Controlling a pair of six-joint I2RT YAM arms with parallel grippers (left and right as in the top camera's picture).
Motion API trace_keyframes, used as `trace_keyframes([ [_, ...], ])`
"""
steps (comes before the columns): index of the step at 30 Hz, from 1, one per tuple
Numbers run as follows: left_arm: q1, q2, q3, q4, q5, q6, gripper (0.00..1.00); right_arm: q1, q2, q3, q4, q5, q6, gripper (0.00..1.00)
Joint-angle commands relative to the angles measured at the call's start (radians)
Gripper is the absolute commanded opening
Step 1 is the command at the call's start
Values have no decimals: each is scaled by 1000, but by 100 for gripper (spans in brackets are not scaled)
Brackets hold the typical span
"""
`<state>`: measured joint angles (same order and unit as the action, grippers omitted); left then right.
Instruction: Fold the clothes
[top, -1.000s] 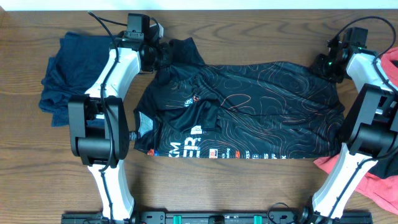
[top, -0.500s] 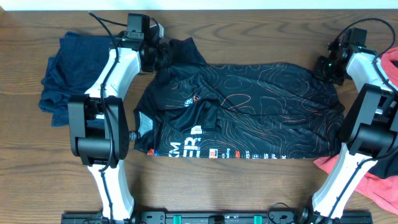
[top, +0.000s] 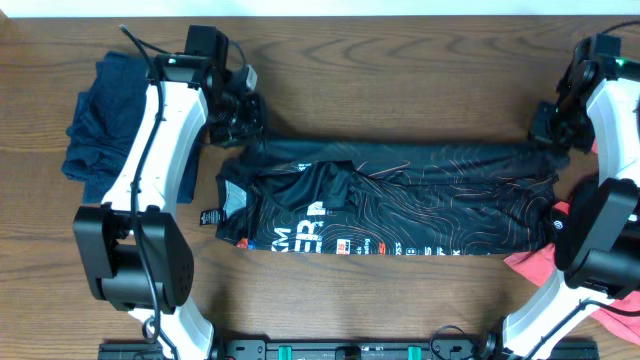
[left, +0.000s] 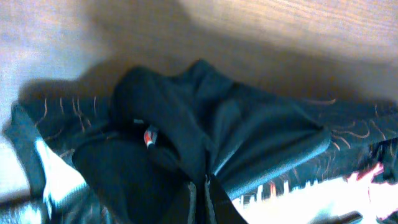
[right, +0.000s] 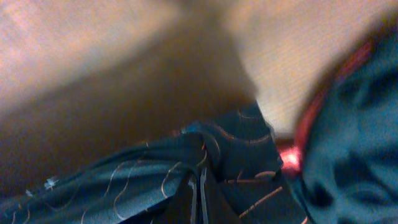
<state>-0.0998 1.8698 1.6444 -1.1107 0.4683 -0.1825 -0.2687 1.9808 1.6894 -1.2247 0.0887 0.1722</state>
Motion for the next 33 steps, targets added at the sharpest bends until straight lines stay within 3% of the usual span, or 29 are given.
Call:
trace_keyframes([
  [1,4,-8,1,-73,-14,25,6,-11,7,-1,-63,85,10,1],
  [12,3,-8,-47,-318,-122,59,6,-13,7,-2,-216,134,6,1],
  [27,-44,-8,-251,-174,-122,58,6,-13,7,-61,-257,134,2,2],
  [33,-44,-8,-252,-193,-200,53,6,-19,7,-144,-251,198,4,8],
])
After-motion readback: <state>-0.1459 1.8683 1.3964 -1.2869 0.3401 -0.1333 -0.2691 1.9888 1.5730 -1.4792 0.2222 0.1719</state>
